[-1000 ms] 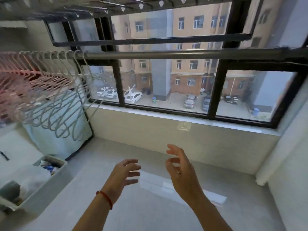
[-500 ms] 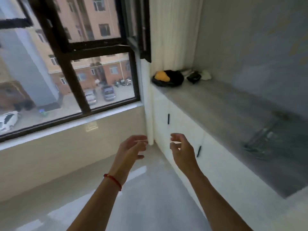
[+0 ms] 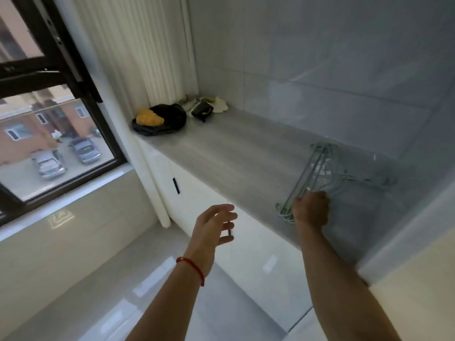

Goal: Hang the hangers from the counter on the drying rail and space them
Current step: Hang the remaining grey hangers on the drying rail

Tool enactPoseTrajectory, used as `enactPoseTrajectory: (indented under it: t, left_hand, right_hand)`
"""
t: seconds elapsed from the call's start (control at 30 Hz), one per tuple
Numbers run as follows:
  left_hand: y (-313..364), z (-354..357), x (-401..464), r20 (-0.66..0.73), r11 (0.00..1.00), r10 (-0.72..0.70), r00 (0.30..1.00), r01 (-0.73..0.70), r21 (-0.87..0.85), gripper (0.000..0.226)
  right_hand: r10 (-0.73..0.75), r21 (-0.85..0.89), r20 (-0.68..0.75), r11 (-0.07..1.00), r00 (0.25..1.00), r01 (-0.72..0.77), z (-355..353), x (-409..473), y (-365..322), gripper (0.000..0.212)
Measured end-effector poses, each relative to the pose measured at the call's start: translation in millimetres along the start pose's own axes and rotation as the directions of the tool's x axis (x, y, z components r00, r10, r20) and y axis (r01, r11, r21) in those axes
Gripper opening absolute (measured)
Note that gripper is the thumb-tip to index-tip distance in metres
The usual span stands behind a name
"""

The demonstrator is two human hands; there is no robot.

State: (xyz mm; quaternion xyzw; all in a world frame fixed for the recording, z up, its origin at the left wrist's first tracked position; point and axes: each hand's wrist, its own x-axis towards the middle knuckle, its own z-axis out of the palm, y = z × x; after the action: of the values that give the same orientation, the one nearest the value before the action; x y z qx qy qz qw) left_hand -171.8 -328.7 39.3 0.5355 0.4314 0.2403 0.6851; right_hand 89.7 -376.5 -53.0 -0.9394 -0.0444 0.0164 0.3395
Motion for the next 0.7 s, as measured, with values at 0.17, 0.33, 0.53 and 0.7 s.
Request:
enactPoseTrajectory:
  t: [0.17,0.33,0.53,0.7]
  left_hand:
    - [-6.8,-6.3,0.2,-0.021,0.998,-0.052,0.998,0.052,-0.043,0.021]
    - [-8.1,-9.2,-2.0,-0.051,0.999,-0.034,0.998,0.032,-0.036,0.020]
    - [0.9,-8.7,-4.5,-0.100,0.995,0.096,0.990,-0.098,-0.021,0.017]
    - [4.5,-20.3,-10.8,-0.141,0.998,0.070,0.988,-0.070,0.008,0.019]
  right_hand:
    - [0.061,-0.120,0.047,0.991,0.997,-0.055,1.1,13.2,-2.8,0.043]
    - [-0.052,0.033,-0.005,0.998,0.999,0.053,-0.6,0.7,-7.2,0.041]
    - [-0.328,0.535,0.129,0.817,0.936,0.213,-13.7,-35.1,-35.9,0.015]
    - [-0.572,0.676,0.306,0.693,0.761,0.248,-7.1,-100.1,-64.8,0.011]
